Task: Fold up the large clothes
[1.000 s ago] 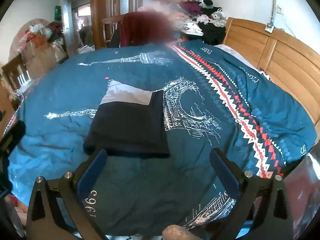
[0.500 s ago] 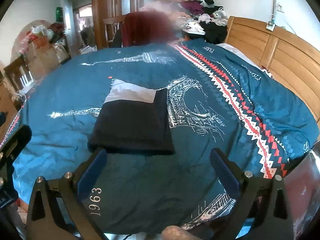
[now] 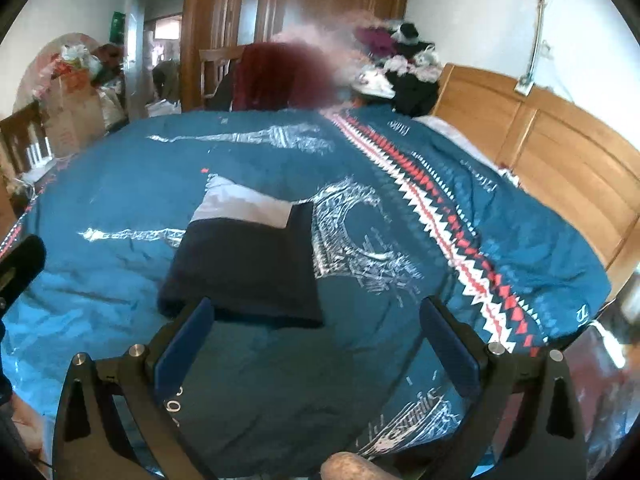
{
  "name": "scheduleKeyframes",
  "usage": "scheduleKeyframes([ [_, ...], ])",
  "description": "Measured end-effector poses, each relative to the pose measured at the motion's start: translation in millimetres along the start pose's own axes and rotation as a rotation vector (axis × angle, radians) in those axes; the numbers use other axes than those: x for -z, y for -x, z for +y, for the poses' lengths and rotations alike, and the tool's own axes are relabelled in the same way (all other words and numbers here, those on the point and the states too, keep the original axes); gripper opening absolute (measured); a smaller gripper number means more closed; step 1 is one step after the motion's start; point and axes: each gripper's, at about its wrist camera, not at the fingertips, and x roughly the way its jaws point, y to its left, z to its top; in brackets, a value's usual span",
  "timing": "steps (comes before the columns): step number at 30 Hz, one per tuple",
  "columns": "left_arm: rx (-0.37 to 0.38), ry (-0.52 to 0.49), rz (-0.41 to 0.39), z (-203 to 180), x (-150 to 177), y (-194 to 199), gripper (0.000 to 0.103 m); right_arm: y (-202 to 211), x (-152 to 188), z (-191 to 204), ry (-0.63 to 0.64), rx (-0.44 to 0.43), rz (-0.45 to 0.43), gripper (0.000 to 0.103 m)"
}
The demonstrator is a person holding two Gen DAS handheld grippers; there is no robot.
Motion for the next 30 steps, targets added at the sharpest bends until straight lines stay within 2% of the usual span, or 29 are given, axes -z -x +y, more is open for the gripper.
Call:
scheduleKeyframes([
  [6, 0.003, 0.015, -0.02, 5.1, -2.1, 3.3, 0.103, 17.0, -2.6, 4.1, 0.026, 0.028, -0.06, 0.103],
  [12, 0.004, 0.017, -0.021, 5.9, -1.7, 2.6, 0.103, 24.1, -4.6, 5.7, 0.029, 0.017, -0.079, 0.103],
  [20, 0.006, 0.019, -0.019, 6.6, -0.3, 2.5, 0.103, 20.9, -5.3, 5.3, 0.025, -0.004, -0.068, 0.103],
  [30, 0.029, 0.059, 0.014, 9.9, 3.5, -1.9, 0.103, 6.0, -4.3, -0.1, -0.027, -0.099, 0.001, 0.103],
])
